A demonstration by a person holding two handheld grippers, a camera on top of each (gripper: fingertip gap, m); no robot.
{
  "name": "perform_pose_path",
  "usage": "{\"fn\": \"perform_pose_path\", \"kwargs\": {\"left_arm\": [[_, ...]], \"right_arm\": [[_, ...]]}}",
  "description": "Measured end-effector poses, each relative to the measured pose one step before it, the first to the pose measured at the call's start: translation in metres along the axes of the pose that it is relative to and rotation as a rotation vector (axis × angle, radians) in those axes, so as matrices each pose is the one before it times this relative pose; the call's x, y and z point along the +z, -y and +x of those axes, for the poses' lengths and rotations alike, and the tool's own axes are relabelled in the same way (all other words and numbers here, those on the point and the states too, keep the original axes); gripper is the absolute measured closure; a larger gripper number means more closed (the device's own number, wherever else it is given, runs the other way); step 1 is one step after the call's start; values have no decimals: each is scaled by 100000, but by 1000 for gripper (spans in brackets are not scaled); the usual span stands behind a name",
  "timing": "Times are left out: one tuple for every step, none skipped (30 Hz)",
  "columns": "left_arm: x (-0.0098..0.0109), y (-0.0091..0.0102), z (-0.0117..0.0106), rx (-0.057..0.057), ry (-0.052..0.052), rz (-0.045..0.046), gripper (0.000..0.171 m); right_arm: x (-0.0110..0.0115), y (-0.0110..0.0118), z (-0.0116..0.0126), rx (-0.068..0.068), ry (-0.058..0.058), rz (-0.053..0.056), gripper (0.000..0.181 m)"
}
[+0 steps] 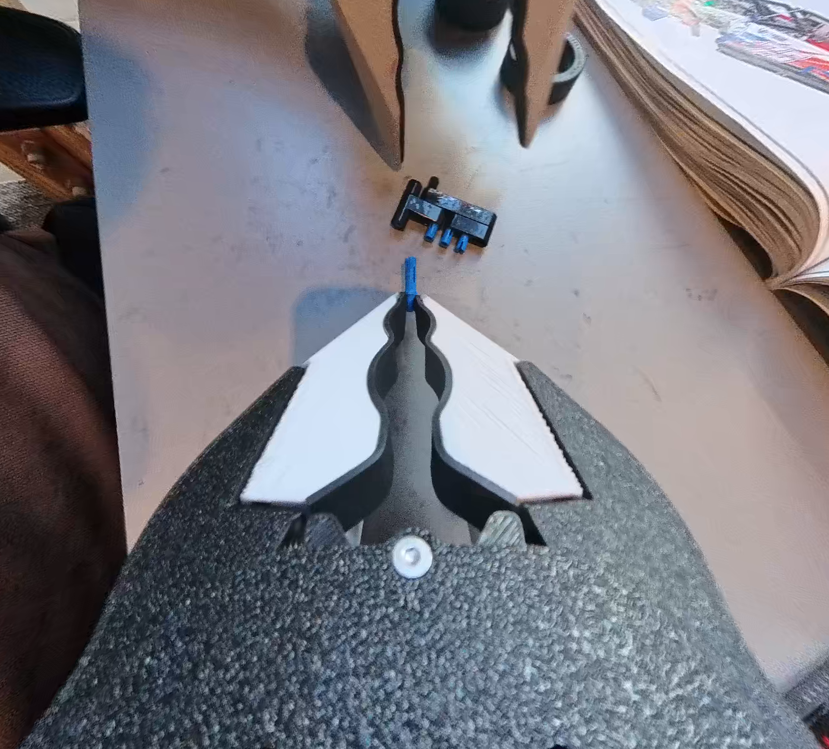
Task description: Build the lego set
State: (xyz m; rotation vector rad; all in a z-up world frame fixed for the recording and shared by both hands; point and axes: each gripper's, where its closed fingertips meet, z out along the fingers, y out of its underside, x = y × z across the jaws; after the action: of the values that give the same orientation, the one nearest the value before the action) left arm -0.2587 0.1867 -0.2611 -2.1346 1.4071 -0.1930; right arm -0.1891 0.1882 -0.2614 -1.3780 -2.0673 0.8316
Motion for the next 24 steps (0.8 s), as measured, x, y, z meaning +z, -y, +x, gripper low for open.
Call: {"fn": "perform_pose_path", "kwargs": {"left_arm": [[230, 94, 46, 2659, -3328, -606, 114], [280, 251, 49, 2763, -3186, -33, 112], [313, 403, 165, 1983, -3957, 709, 112], [332, 347, 103, 802, -3709, 168, 110], [333, 85, -33, 49, -2856, -1357, 107], [283, -119, -120, -182, -2046, -2333, 105], [94, 178, -139, -854, -1682, 64, 107], [101, -14, -129, -209, -805, -455, 107], [57, 64, 126, -471, -1648, 607, 111], [57, 56, 240, -405, -1810, 751, 116], [62, 112, 177, -704, -803, 1178, 120], [77, 162, 130, -883, 85, 1422, 122], [76, 165, 108, -1007, 712, 1554, 125], [96, 175, 37, -1973, 1548, 1454, 125], [119, 196, 59, -2868, 1666, 1484, 126], [150, 242, 136, -2870, 1947, 1525, 125], [144, 229, 364, -1675, 1252, 1558, 125], [107, 191, 407, -564, 1149, 1501, 125], [20, 138, 130, -85, 2260, 1251, 125], [-8, 76, -24, -163, 2271, 884, 124], [-7, 37, -30, -389, 1463, 423, 123], [-11, 17, -74, -255, 1135, 193, 121], [-1, 26, -97, 160, 835, 159, 118], [-9, 17, -50, 583, 125, 227, 117]], "right_arm": [[195, -95, -170, -123, 822, -687, 177], [191, -131, -96, -485, 447, -969, 177], [159, -95, -45, -369, 273, -601, 177], [139, 8, -15, 149, 339, 44, 177], [90, 49, 3, 650, 440, 392, 177], [64, 45, -4, 969, 538, 320, 176], [43, 14, 21, 1230, 567, 186, 176], [20, 24, 28, 1491, 658, 216, 176], [2, 24, 54, 1788, 592, 218, 176], [-13, 37, 71, 2053, 679, 304, 176], [-21, 54, 31, 2070, 883, 519, 176], [-48, 71, 4, 1671, 811, 656, 176], [-49, 68, 44, 978, 263, 640, 176], [-38, 46, 49, 377, -103, 454, 177], [-21, 4, 19, -72, -102, 130, 177], [1, -29, 63, -557, -528, -174, 177], [15, -90, 92, -1006, -726, -604, 177], [36, -168, 3, -1130, -33, -1010, 177], [25, -87, -29, -834, 281, -544, 177], [0, -7, -31, -291, 391, -93, 177], [4, -13, -97, -67, 730, -42, 177], [-1, -5, -108, -102, 595, -32, 177], [-14, -23, -94, -145, 338, -100, 177], [-16, -27, -116, -100, 309, -117, 177]]}}
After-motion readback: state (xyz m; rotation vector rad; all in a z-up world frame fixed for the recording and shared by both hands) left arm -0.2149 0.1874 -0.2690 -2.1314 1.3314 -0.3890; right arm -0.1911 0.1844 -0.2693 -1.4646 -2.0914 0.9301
